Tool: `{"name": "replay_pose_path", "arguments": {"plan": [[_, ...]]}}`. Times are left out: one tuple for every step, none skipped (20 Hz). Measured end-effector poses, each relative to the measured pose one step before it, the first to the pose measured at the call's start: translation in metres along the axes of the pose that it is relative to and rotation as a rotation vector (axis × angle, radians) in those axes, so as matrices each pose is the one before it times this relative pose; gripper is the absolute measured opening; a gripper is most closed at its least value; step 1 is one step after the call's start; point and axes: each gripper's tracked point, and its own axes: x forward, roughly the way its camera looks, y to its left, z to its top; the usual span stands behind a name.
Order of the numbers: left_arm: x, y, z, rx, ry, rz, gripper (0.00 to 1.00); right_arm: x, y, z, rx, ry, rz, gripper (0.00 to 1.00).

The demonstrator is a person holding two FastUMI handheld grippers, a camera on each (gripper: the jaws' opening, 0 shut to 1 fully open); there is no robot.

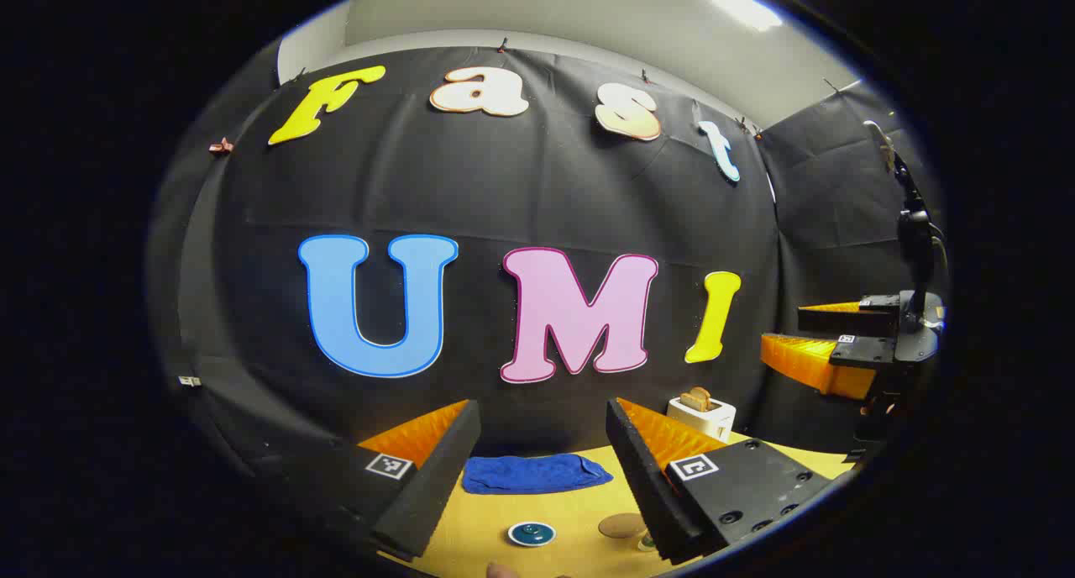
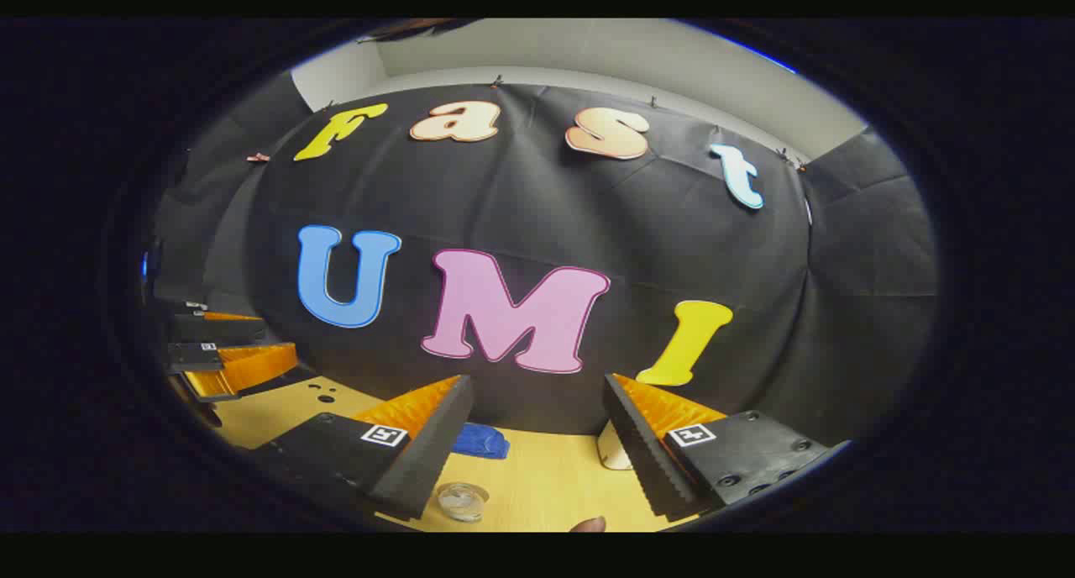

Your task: Open the teacup lid with one hand, grasp the water bottle and pour water into the teacup with the other hand; after pouring, place the water bottle on the coaster and then close the teacup lid.

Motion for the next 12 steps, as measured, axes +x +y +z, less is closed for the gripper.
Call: {"name": "replay_pose_path", "arguments": {"plan": [[-0.00034, 0.00188, -0.0008, -0.00128, -0.00124, 0.0002, 0.95, 0.00003, 0.00139, 0.00003, -0.00087, -0.00147, -0.00001, 0.96], [-0.00029, 0.00145, -0.00118, -0.00234, 0.00166, -0.0012, 0.95, 0.00051, 0.00178, -0.00009, -0.00107, -0.00037, 0.00136, 0.96], [-0.00052, 0.00115, -0.00242, -0.00117, 0.00321, -0.00056, 0.95, 0.00052, 0.00115, -0.00024, -0.00117, -0.00136, 0.00036, 0.96], [0.00056, 0.00051, 0.00028, -0.00096, 0.00206, -0.00152, 0.95, -0.00054, 0.00121, 0.00057, -0.00032, -0.00209, 0.00058, 0.96], [0.00018, -0.00008, -0.00153, -0.00112, 0.00051, -0.00115, 0.95, 0.00014, 0.00237, 0.00059, 0.00092, -0.00162, 0.00325, 0.96], [0.00073, 0.00066, 0.00054, -0.00102, 0.00012, 0.0006, 0.95, 0.00107, 0.00245, -0.00053, -0.00114, 0.00204, 0.00449, 0.96], [0.00034, 0.00144, -0.00093, -0.00121, 0.00008, 0.00119, 0.95, 0.00148, 0.00178, -0.00167, -0.00243, 0.00166, -0.00011, 0.96], [0.00071, 0.00049, -0.00001, 0.00022, 0.00197, 0.00063, 0.95, 0.00072, 0.00114, -0.00002, 0.00092, 0.00063, 0.00117, 0.96], [0.00122, 0.00065, -0.00139, -0.00028, 0.00096, 0.00047, 0.95, 0.00095, 0.00063, -0.00107, 0.00352, 0.00115, 0.00071, 0.96], [0.0002, 0.00042, -0.00023, -0.00028, 0.0009, 0.00021, 0.95, 0.00046, 0.00145, 0.0002, 0.00461, 0.00102, 0.00341, 0.96], [0.00033, 0.00111, -0.00071, 0.00029, 0.00021, 0.00133, 0.95, 0.00105, 0.00114, -0.00106, 0.00339, 0.001, 0.00068, 0.96], [0.00082, 0.00016, 0.00111, 0.00066, 0.00022, 0.00025, 0.95, 0.00045, 0.0, -0.00028, 0.00319, 0.00004, 0.0015, 0.96]]}}
